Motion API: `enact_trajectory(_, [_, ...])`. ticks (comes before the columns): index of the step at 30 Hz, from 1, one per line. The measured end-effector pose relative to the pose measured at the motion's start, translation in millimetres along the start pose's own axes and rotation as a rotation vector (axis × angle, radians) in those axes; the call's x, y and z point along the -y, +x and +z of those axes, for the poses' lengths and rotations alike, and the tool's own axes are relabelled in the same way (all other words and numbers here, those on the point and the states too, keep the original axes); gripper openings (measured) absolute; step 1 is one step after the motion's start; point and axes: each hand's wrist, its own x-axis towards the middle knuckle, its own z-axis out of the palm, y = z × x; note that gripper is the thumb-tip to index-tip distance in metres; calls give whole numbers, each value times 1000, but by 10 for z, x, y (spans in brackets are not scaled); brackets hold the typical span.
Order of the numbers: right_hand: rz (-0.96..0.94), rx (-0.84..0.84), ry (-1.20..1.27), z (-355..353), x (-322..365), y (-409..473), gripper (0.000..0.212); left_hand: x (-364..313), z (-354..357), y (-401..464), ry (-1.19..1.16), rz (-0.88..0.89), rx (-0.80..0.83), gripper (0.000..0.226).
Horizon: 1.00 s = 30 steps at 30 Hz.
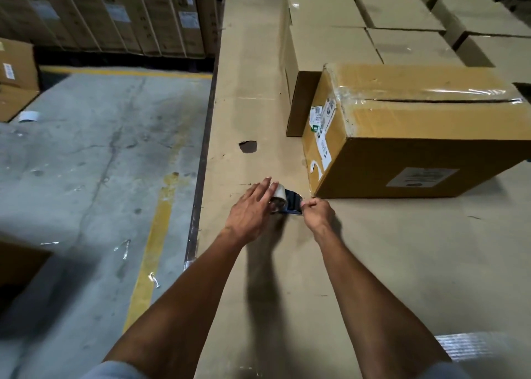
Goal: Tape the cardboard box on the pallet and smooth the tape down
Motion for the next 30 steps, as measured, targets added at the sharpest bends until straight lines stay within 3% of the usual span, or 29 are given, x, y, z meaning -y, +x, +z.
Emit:
enact_trajectory(8, [19, 30, 113, 42, -3, -4, 21, -118, -72, 13, -24, -11, 12, 66])
enact_trajectory(11, [13, 6, 103, 52, 48, -15, 15, -124, -56, 8, -14, -13, 9, 69])
enact_trajectory(15, [22, 2, 66, 97, 62, 14, 25, -75, -46, 15, 8, -8, 6, 73])
enact_trajectory(19, [18, -9, 79, 61, 65, -18, 22, -81, -51, 44, 30, 8, -23, 63])
enact_trajectory(22, [9, -21, 75, 26, 115, -43, 7, -191, -41, 112, -37, -58, -102, 58])
enact_trajectory(30, [19, -32, 61, -8, 142, -26, 13, -403, 87, 316, -230, -318, -231, 54])
